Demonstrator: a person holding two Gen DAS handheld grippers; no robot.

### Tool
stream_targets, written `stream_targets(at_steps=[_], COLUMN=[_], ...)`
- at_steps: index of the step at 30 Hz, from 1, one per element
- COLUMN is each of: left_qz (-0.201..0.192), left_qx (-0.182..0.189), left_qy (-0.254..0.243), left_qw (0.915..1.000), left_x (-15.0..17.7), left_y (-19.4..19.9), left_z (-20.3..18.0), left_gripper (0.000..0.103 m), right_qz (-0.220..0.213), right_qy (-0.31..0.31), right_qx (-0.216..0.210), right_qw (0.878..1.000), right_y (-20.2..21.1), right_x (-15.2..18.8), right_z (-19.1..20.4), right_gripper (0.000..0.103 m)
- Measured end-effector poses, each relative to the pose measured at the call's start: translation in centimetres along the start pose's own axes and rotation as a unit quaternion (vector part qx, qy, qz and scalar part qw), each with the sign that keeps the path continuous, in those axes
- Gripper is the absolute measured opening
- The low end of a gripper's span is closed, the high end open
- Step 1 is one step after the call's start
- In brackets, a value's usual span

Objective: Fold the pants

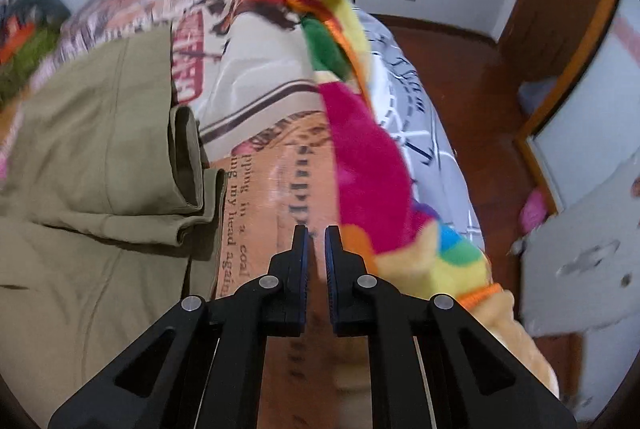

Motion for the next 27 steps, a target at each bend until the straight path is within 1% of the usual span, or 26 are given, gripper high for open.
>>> stream_targets(at_steps=[2, 3, 5, 7, 8, 9, 10, 13, 16, 18, 20, 23, 27], left_qz=[-0.007, -0.017, -0.030, -0.040, -0.041, -0.041, -0.039, -0.030, -0.006, 0.011, 0.026, 0.045, 0.058], left_qx=[-0.007, -0.011, -0.009, -0.005, -0.001, 0.002, 0.006, 0.013, 0.024, 0.022, 0.016, 0.011, 0.026], left_qy=[0.004, 0.005, 0.008, 0.018, 0.025, 0.031, 0.038, 0.060, 0.076, 0.078, 0.069, 0.051, 0.047], left_qw=[0.9999, 0.9998, 0.9995, 0.9990, 0.9988, 0.9987, 0.9985, 0.9977, 0.9968, 0.9966, 0.9972, 0.9976, 0.9969], left_x=[-0.4, -0.9, -1.6, -2.7, -3.2, -3.6, -3.9, -4.8, -4.7, -4.2, -3.7, -2.9, -2.5], left_y=[0.7, 1.4, 2.4, 3.5, 3.8, 3.9, 3.9, 3.5, 1.8, 0.6, -0.7, -2.3, -3.4], left_z=[0.2, 0.4, 0.7, 1.3, 1.6, 1.9, 2.2, 2.9, 2.7, 2.3, 1.6, 0.7, -0.5], left_gripper=[0.098, 0.098, 0.098, 0.098, 0.098, 0.098, 0.098, 0.098, 0.098, 0.098, 0.098, 0.098, 0.098], right_qz=[-0.009, -0.013, -0.020, -0.029, -0.035, -0.040, -0.043, -0.050, -0.045, -0.037, -0.019, -0.005, 0.001], right_qy=[0.001, -0.002, -0.005, 0.002, 0.007, 0.014, 0.018, 0.026, 0.029, 0.033, 0.035, 0.028, 0.004], right_qx=[-0.007, -0.018, -0.042, -0.052, -0.056, -0.063, -0.066, -0.088, -0.098, -0.109, -0.115, -0.119, -0.172], right_qw=[1.000, 1.000, 0.999, 0.998, 0.998, 0.997, 0.997, 0.995, 0.994, 0.993, 0.993, 0.993, 0.985], right_y=[0.8, 1.0, 1.2, 1.7, 2.0, 1.8, 2.2, 1.5, 0.8, 0.0, -1.5, -2.8, -3.9], right_x=[-0.2, -0.4, -1.1, -1.3, -1.5, -2.1, -1.9, -3.0, -3.2, -3.3, -3.4, -3.1, -3.1], right_z=[0.0, 0.2, 1.1, 2.6, 3.4, 4.2, 4.9, 6.7, 7.7, 8.3, 8.6, 8.7, 9.5], right_gripper=[0.008, 0.011, 0.020, 0.035, 0.039, 0.045, 0.049, 0.055, 0.056, 0.056, 0.056, 0.056, 0.056])
Point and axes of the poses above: each gripper's, at about its wrist camera, not at the fingertips, and y roughly against the way its jaws point, z to its left, x to its underside, the point moved 10 cm from there along -y, roughly the way its jaws point, and after that the axes turned 11 degrees about y, right-handed, at the moved point
